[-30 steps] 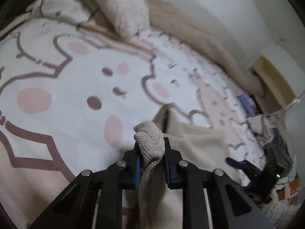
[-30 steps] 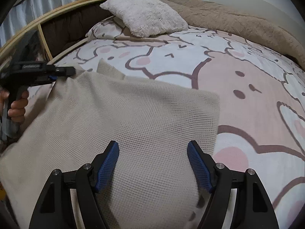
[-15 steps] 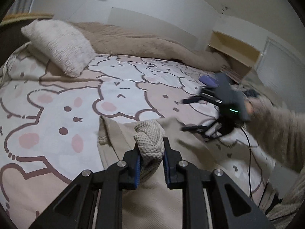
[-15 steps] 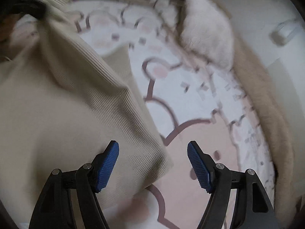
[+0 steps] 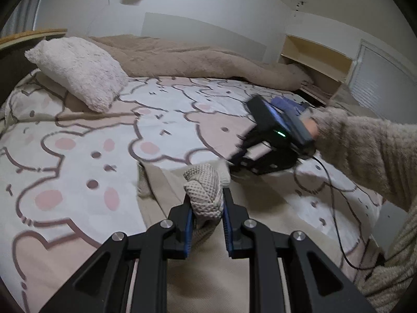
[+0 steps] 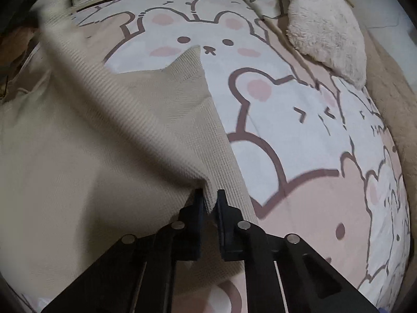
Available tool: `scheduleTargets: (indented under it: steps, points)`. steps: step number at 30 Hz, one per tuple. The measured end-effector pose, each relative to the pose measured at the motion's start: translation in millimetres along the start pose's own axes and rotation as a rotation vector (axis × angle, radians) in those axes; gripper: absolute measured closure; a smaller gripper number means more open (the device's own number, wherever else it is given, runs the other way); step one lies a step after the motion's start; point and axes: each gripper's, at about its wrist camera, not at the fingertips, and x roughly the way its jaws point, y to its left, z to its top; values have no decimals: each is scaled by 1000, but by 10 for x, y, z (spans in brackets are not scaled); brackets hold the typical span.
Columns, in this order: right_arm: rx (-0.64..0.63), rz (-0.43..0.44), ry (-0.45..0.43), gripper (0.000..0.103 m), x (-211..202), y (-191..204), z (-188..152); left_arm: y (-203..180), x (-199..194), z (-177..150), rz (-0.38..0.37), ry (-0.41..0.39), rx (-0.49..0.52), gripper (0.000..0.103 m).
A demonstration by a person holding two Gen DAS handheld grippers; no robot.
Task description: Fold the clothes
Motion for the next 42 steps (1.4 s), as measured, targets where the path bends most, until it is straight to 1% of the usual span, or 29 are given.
scheduleTargets:
  steps: [2,5,6,10,15,17,20,21,23,24,25,27,30,32,34,36,37,38,41,42]
  points:
    - [17,-8,-8,96,-78,-46,-65,107,78,152,26,-4,-26,84]
    - [49,-25,-22,96,-219,-134,-161,321,310,389,63,12,-91,84]
    - [60,-30,-27,96,-266,-164,-193,374,427,405,75,34,-107,84]
    - [111,-57,0,96,-294,-355,-344,525,892,372,119,130,-149,84]
    - [199,-46,54,96,-97,-517,-562,713,1472,331,175,249,-202,83]
    - [247,-50,46,96,-74,-563,-596,779,1639,310,197,282,-220,81]
    - [373,-44,24,96,-169,-642,-621,851,1627,301,179,285,-255,79]
    - [417,-72,12,96,-246,-664,-648,875,1620,299,171,285,-267,79]
    - [519,-128,-28,95,-439,-708,-740,905,1515,311,163,285,-280,67]
    - [578,-153,-57,95,-555,-730,-806,916,1408,304,170,279,-283,53]
    - [645,-163,-82,95,-648,-751,-883,925,1283,290,183,271,-287,47]
    - [787,-175,-128,94,-830,-755,-1064,944,1033,262,207,254,-293,46]
    - [873,-113,-209,94,-1048,-466,-1159,920,644,187,239,230,-297,46]
    - [884,-26,-252,94,-1113,-194,-1160,793,354,67,251,221,-287,46]
    - [870,79,-275,94,-1095,242,-1045,610,156,-96,237,231,-277,46]
    - [843,162,-276,94,-1026,596,-928,395,45,-338,224,261,-274,46]
    - [829,202,-277,94,-962,788,-860,296,54,-477,220,294,-270,46]
    - [814,222,-270,94,-917,914,-819,191,76,-627,218,333,-262,46]
    - [758,237,-216,94,-709,1339,-729,-24,136,-1019,241,414,-225,46]
    - [738,218,-185,94,-644,1460,-761,-55,127,-1108,239,419,-230,46]
